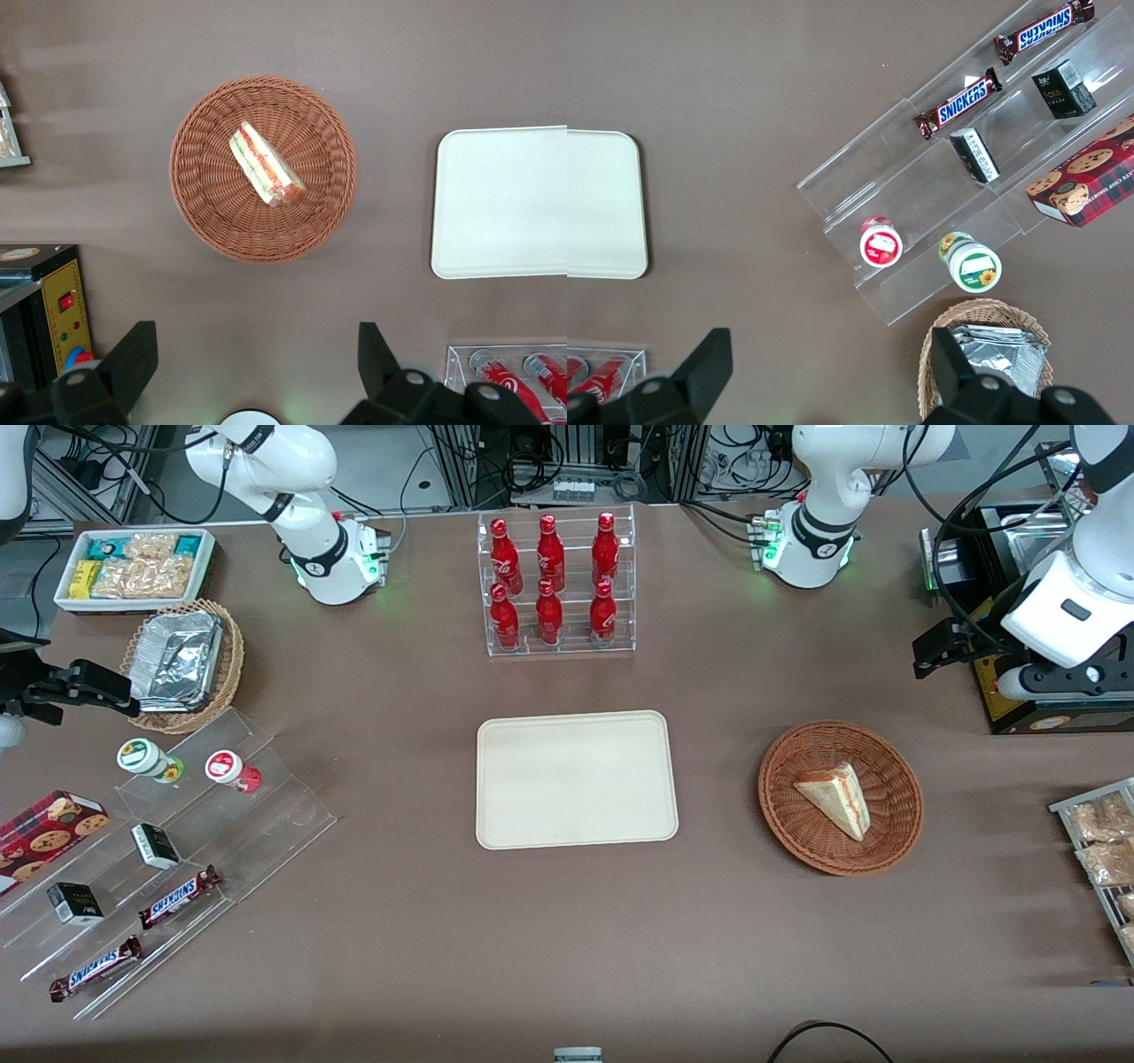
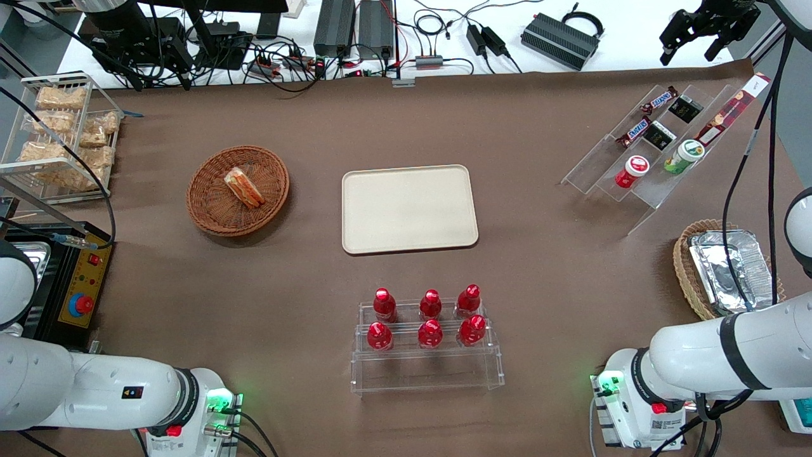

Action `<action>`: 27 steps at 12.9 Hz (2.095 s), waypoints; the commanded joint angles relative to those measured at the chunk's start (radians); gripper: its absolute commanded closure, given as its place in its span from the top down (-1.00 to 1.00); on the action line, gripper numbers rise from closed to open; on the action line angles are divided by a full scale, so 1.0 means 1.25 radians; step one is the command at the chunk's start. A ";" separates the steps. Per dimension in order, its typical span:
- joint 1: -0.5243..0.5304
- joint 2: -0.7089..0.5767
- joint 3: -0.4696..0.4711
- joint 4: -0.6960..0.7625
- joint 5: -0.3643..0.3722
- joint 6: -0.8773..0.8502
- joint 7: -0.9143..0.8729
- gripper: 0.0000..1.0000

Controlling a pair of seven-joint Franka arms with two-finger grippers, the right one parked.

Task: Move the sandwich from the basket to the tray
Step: 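Move the left gripper over the wrapped sandwich in the wicker basket, then lower the left gripper and close it on the wrapped sandwich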

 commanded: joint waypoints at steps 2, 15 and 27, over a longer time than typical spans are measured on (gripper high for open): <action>-0.006 -0.008 0.005 -0.001 0.008 0.001 -0.003 1.00; 0.010 0.093 0.005 -0.256 0.020 0.361 -0.281 1.00; 0.001 0.147 0.003 -0.497 0.034 0.710 -0.410 1.00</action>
